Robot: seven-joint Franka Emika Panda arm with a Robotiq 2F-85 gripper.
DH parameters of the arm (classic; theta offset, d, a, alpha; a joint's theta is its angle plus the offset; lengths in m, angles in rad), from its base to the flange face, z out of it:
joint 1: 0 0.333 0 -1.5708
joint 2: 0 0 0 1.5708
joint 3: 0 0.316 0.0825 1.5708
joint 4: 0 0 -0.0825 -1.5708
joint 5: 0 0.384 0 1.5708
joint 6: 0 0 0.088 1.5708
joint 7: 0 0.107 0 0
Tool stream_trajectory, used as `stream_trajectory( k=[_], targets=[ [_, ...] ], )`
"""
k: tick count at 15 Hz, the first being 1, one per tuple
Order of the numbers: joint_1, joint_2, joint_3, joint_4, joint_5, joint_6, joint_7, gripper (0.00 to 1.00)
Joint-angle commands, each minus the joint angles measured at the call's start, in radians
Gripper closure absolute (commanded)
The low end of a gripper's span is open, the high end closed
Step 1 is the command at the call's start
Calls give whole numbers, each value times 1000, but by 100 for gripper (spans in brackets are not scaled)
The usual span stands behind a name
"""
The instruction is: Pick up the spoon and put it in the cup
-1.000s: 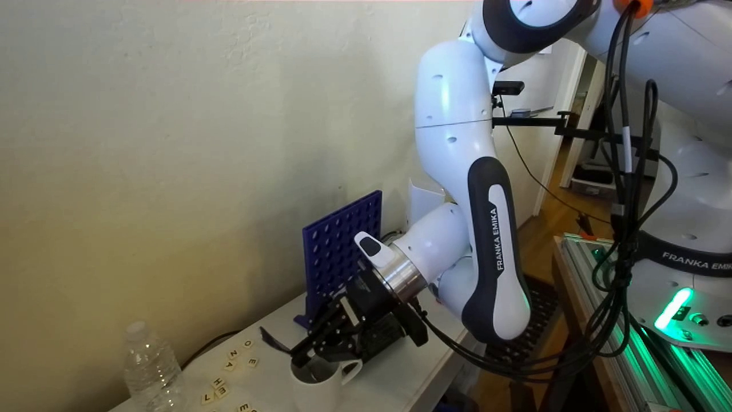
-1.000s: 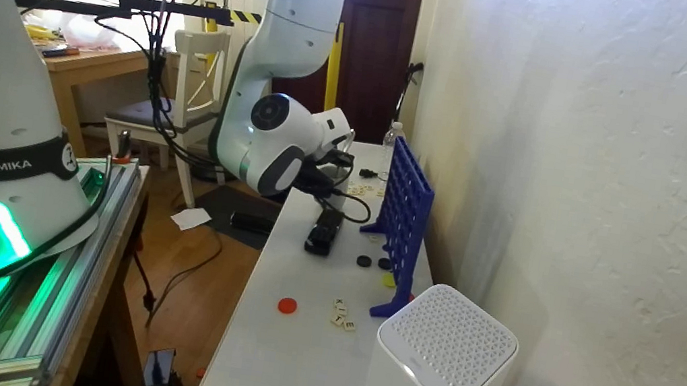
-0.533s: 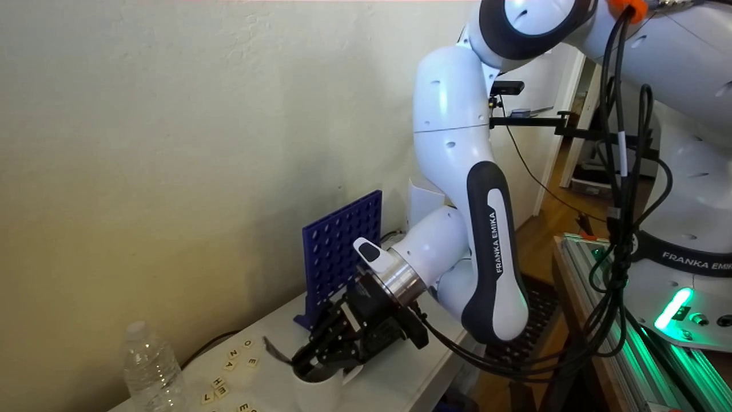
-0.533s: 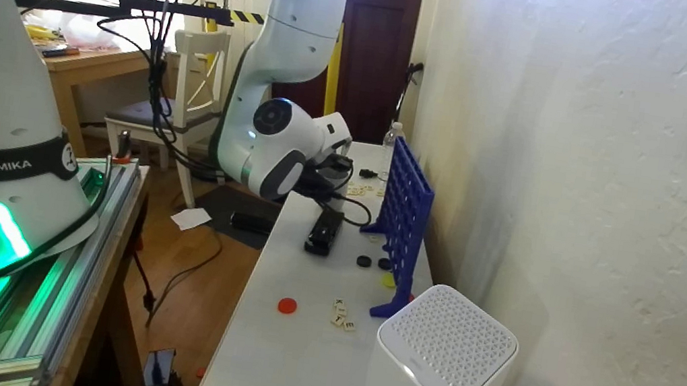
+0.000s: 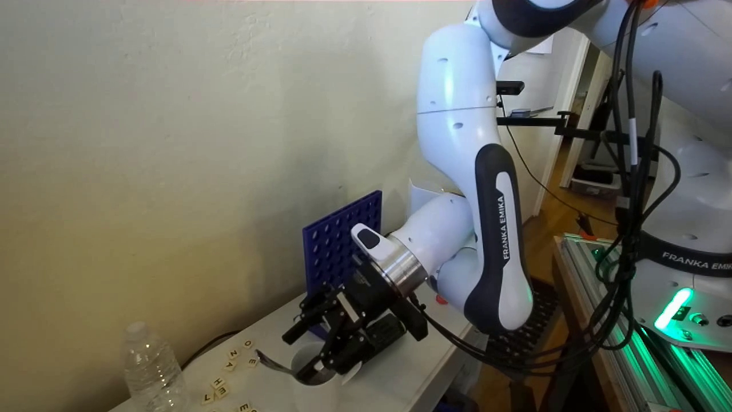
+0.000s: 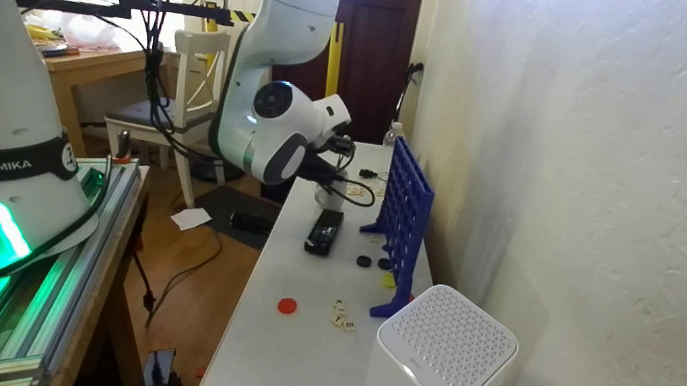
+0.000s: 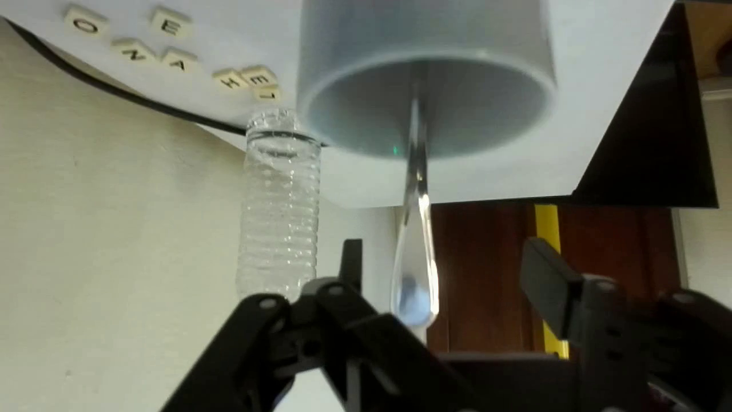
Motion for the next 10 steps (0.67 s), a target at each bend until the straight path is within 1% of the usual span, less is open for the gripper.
stream_trajectory(
  k=[1, 4, 8, 10],
  targets=[
    [60, -246, -20, -181, 79, -147, 7, 1],
    [103, -411, -27, -276, 154, -317, -23, 0],
    [168, -635, -31, -365, 323, -595, -25, 0],
    [217, -747, -52, -399, 416, -753, -26, 0]
  ],
)
